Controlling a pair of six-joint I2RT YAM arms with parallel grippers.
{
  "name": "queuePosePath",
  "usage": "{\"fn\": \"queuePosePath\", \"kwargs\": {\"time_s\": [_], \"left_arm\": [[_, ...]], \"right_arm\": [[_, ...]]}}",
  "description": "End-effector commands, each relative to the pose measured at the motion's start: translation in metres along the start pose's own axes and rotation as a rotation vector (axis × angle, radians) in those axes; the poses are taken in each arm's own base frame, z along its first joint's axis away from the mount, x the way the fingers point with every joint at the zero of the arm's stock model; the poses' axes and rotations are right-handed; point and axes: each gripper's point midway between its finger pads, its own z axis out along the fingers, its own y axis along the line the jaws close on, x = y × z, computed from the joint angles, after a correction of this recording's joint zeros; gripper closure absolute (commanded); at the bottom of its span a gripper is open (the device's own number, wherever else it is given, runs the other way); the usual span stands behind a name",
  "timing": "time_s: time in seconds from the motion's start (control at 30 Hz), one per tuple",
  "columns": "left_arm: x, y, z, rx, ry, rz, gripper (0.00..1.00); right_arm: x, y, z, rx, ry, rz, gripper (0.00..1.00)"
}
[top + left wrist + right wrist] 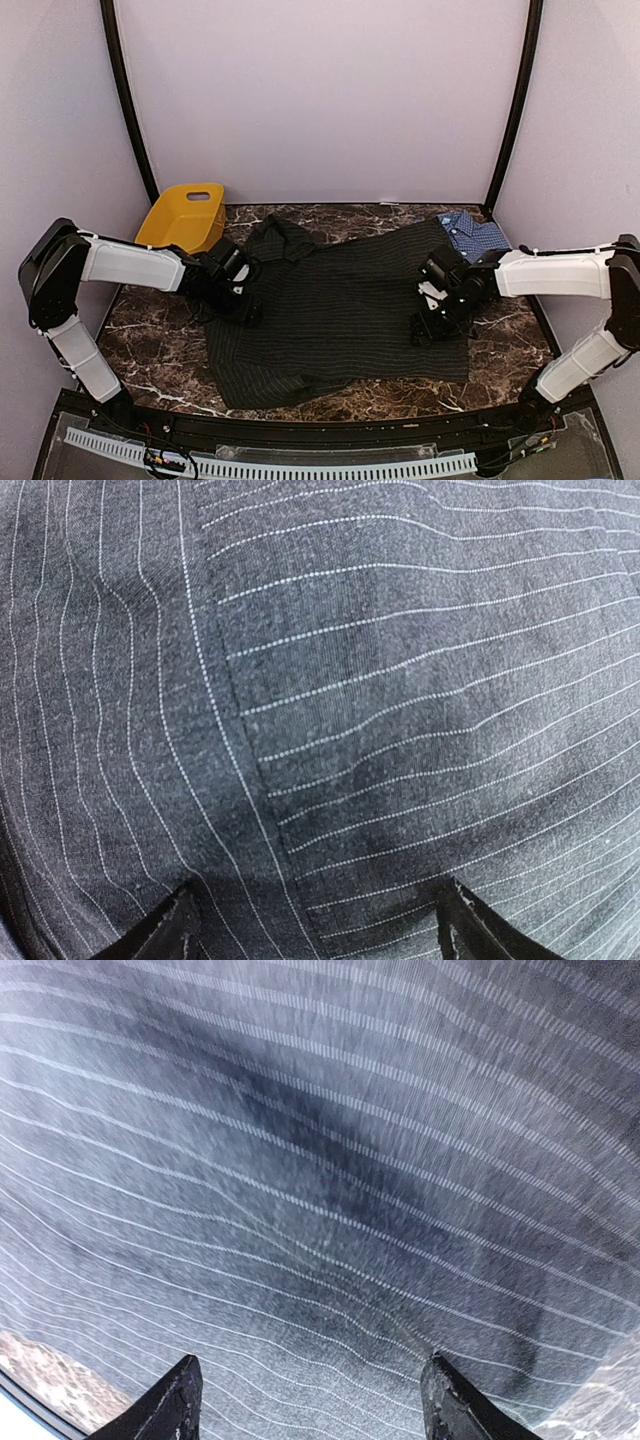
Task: Fold and stack the long sleeve shirts
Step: Adjust the flattened shirt at the center of the board, then pick up the sleeve from the corner of the board.
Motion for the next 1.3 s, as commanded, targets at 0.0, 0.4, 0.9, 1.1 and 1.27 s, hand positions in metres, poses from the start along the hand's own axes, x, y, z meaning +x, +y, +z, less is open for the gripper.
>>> {"fn": "queuePosePath", "kwargs": {"time_s": [0.0, 0.4, 0.9, 1.1, 1.27], "left_arm": [[0.02, 0.012, -0.004, -0.036, 0.087, 0.008, 0.19], [-0.031, -0.059, -0.096, 0.369, -0.211, 0.014, 0.14], [0.009, -0.085, -0.132, 0.497, -0.215, -0.01, 0.16], [-0.006, -0.088, -0.131, 0.47, -0.219, -0.01, 0.16], [-0.011, -0.087, -0.132, 0.457, -0.234, 0.003, 0.16]], "right_arm": [[0.018, -0.005, 0.008, 0.052, 0.073, 0.009, 0.28], [0.006, 0.065, -0.029, -0.146, -0.079, -0.14, 0.28], [0.04, 0.261, -0.029, -0.57, -0.161, -0.637, 0.28], [0.052, 0.273, 0.007, -0.47, -0.107, -0.769, 0.28], [0.053, 0.266, 0.02, -0.385, -0.108, -0.821, 0.28]]}}
